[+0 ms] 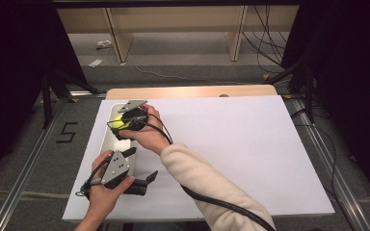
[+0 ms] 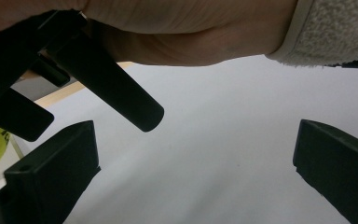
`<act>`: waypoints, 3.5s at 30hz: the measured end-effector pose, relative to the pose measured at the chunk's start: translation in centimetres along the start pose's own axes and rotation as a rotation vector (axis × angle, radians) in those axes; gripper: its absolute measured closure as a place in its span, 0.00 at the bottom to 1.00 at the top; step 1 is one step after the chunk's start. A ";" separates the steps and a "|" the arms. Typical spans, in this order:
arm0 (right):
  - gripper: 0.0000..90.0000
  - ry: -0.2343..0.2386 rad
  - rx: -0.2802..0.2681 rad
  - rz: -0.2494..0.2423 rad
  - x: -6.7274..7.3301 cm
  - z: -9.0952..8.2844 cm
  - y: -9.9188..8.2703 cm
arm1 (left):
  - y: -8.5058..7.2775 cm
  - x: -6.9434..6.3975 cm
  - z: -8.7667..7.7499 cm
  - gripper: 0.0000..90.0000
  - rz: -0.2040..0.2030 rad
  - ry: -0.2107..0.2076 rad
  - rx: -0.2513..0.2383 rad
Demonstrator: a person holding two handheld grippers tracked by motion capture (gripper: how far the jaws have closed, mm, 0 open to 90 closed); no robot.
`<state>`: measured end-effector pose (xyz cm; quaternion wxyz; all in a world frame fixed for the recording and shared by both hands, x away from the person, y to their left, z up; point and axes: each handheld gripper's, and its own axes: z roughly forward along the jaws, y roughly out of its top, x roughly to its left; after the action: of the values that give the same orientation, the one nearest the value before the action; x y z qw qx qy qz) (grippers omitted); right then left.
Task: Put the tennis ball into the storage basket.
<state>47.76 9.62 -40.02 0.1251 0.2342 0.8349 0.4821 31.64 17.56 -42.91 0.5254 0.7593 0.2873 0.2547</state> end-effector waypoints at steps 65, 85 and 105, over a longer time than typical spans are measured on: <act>0.30 0.003 0.058 0.000 -0.2 2.7 0.3 | 0.0 -0.1 0.0 0.00 0.017 -0.009 0.011; 0.30 0.001 0.093 0.012 -0.5 3.4 -0.3 | 0.0 -0.1 0.0 0.00 0.018 -0.012 0.014; 0.30 0.010 0.118 0.002 -0.2 3.6 -0.3 | -0.1 -0.1 0.1 0.00 0.017 -0.012 0.015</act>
<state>49.42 12.03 -42.09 0.1065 0.2395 0.8624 0.4331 31.61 17.46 -43.00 0.5191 0.7671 0.2798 0.2525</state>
